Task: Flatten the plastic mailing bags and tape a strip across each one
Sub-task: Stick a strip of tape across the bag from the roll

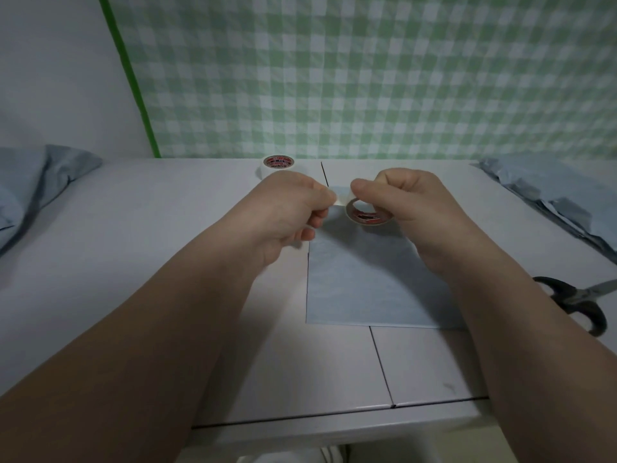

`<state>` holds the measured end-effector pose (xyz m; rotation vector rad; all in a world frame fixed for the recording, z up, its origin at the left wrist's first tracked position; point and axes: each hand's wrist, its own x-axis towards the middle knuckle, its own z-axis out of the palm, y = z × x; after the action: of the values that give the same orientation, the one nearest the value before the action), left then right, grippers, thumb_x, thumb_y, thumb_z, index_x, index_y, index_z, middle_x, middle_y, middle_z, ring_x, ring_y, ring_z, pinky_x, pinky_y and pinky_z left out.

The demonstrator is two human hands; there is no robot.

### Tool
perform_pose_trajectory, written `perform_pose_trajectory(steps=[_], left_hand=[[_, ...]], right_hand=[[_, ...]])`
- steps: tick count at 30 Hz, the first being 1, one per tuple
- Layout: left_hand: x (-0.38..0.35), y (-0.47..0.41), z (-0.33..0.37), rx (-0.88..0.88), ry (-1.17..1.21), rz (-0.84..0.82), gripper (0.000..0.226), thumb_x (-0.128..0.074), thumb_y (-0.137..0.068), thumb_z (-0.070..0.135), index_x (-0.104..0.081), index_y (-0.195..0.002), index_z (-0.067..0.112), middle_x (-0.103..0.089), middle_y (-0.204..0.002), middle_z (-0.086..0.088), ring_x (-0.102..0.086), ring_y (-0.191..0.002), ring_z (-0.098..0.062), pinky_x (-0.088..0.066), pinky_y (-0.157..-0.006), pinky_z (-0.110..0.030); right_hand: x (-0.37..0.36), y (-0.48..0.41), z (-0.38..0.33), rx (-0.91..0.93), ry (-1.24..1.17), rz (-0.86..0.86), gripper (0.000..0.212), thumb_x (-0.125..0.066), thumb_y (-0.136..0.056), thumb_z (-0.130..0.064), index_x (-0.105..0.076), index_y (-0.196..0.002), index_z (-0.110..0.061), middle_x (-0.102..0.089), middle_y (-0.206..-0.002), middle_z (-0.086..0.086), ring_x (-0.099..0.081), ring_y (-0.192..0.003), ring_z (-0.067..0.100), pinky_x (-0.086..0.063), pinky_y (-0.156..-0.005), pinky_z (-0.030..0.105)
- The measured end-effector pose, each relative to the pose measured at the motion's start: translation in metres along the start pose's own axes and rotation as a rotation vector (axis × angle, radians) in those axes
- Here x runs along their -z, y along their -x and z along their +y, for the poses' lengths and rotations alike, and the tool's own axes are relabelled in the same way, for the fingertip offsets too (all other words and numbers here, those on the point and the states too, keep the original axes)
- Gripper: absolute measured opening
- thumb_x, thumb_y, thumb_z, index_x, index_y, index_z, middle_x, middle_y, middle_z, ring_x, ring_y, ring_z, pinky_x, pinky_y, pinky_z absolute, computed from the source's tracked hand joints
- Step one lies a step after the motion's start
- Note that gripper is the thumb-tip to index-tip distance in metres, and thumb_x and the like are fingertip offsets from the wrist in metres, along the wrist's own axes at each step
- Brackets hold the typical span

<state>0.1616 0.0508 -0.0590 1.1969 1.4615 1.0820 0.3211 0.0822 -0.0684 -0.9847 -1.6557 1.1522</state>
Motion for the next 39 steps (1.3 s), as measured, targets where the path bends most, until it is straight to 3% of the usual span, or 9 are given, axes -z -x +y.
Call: perform_pose_trajectory(steps=[6,8,13,19,22,25,31,36,39], left_hand=[[0.006,-0.001,0.0,-0.041,-0.051,0.085,0.021,-0.056,-0.091,0.008,-0.058,-0.07,0.008,-0.051,-0.061,-0.003,-0.044,-0.055,-0.014,-0.04,-0.056,-0.026],[0.011,-0.002,-0.002,-0.03,-0.057,0.088,0.021,-0.057,-0.09,0.008,-0.058,-0.069,0.008,-0.051,-0.061,-0.004,-0.043,-0.057,-0.018,-0.037,-0.06,-0.03],[0.013,-0.004,-0.005,0.009,-0.101,0.055,0.02,-0.058,-0.089,0.008,-0.057,-0.069,0.008,-0.05,-0.057,-0.003,-0.042,-0.053,-0.015,-0.036,-0.052,-0.026],[0.011,-0.006,-0.007,-0.016,-0.108,0.084,0.018,-0.057,-0.089,0.007,-0.058,-0.071,0.006,-0.049,-0.059,-0.005,-0.042,-0.057,-0.02,-0.035,-0.056,-0.03],[0.009,-0.003,-0.008,-0.013,-0.073,0.042,0.019,-0.056,-0.091,0.008,-0.059,-0.073,0.007,-0.053,-0.061,-0.004,-0.05,-0.056,-0.016,-0.046,-0.058,-0.031],[0.008,-0.001,-0.007,-0.008,-0.029,0.019,0.017,-0.057,-0.091,0.008,-0.06,-0.074,0.007,-0.057,-0.063,-0.003,-0.057,-0.057,-0.012,-0.053,-0.062,-0.028],[0.01,-0.001,-0.008,-0.025,-0.185,0.014,0.015,-0.061,-0.087,0.007,-0.062,-0.073,0.002,-0.061,-0.065,-0.008,-0.059,-0.061,-0.016,-0.054,-0.057,-0.023],[0.014,0.004,-0.01,-0.064,-0.357,-0.08,0.016,-0.069,-0.075,0.001,-0.06,-0.081,0.012,-0.065,-0.071,-0.002,-0.056,-0.054,-0.008,-0.047,-0.052,-0.017],[0.014,0.006,-0.012,-0.102,-0.492,-0.093,0.033,-0.071,-0.07,0.0,-0.058,-0.09,0.023,-0.069,-0.087,0.011,-0.058,-0.06,-0.002,-0.045,-0.053,-0.016]], right_hand=[[0.007,-0.003,0.006,-0.008,0.198,0.075,0.033,-0.077,-0.074,-0.028,-0.054,-0.059,-0.009,-0.063,-0.062,0.014,-0.052,-0.054,0.014,-0.035,-0.046,0.018],[0.009,-0.002,0.005,-0.031,0.186,0.061,0.038,-0.074,-0.077,-0.035,-0.052,-0.059,-0.009,-0.058,-0.059,0.007,-0.047,-0.05,0.009,-0.032,-0.042,0.016],[0.014,-0.007,0.004,-0.076,0.075,0.112,0.039,-0.058,-0.085,-0.04,-0.047,-0.056,-0.017,-0.044,-0.052,-0.003,-0.039,-0.05,0.007,-0.033,-0.064,0.022],[0.015,-0.005,0.008,-0.084,0.088,0.111,0.05,-0.067,-0.084,-0.027,-0.038,-0.044,-0.017,-0.038,-0.04,-0.007,-0.037,-0.039,0.008,-0.034,-0.042,0.012],[0.018,-0.005,0.008,-0.113,0.101,0.127,0.048,-0.069,-0.08,-0.032,-0.042,-0.043,-0.019,-0.044,-0.043,-0.004,-0.042,-0.044,0.01,-0.037,-0.046,0.017],[0.02,-0.004,0.007,-0.137,0.067,0.091,0.054,-0.068,-0.082,-0.035,-0.033,-0.043,-0.022,-0.035,-0.042,-0.007,-0.034,-0.045,0.011,-0.033,-0.059,0.027],[0.014,-0.002,0.007,-0.118,0.054,0.016,0.049,-0.072,-0.077,-0.034,-0.043,-0.04,-0.021,-0.047,-0.043,-0.008,-0.044,-0.045,0.009,-0.036,-0.053,0.021],[0.012,0.001,0.006,-0.132,0.082,-0.046,0.036,-0.076,-0.055,-0.045,-0.053,-0.063,-0.019,-0.061,-0.07,0.009,-0.052,-0.067,0.02,-0.037,-0.06,0.029],[0.012,0.002,0.004,-0.155,0.067,-0.068,0.03,-0.074,-0.071,-0.035,-0.049,-0.063,-0.02,-0.058,-0.065,0.002,-0.048,-0.072,0.021,-0.036,-0.061,0.028]])
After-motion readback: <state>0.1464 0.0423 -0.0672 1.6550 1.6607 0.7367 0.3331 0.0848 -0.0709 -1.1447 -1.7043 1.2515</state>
